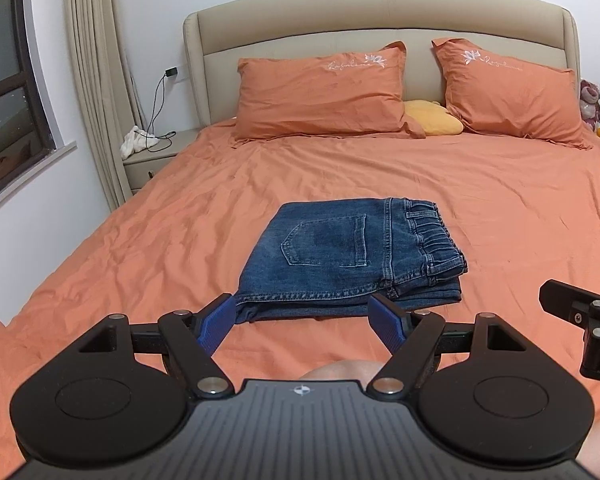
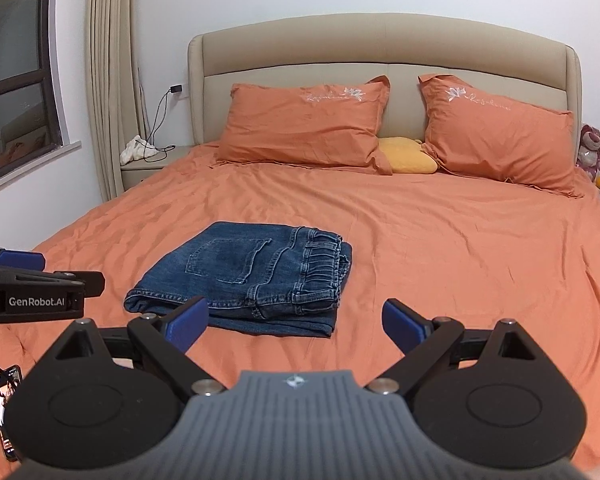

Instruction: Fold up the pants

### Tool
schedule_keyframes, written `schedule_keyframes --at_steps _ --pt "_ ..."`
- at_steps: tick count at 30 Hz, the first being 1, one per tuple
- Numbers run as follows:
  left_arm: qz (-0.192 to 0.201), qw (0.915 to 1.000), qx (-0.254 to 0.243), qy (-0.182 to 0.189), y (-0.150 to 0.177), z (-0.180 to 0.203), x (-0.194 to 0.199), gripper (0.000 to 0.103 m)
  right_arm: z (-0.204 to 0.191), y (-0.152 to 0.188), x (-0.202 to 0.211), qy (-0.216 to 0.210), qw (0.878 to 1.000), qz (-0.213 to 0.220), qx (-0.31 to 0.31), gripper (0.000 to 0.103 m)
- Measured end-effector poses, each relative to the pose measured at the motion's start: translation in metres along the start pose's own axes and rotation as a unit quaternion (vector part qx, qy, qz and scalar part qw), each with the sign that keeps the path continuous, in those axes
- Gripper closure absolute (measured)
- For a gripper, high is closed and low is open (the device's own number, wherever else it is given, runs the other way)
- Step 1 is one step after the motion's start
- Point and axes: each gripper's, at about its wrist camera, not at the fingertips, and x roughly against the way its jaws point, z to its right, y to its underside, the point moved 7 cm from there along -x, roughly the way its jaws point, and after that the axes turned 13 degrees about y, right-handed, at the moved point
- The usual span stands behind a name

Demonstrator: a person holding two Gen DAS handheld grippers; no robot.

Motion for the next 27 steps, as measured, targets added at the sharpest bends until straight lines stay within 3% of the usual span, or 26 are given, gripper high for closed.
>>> schedule_keyframes --at_steps 27 --pt "-0.001 1.0 0.0 0.002 -0.002 -0.002 0.002 0.015 0.002 -0.004 0.012 0.002 1.0 0.008 0.01 0.013"
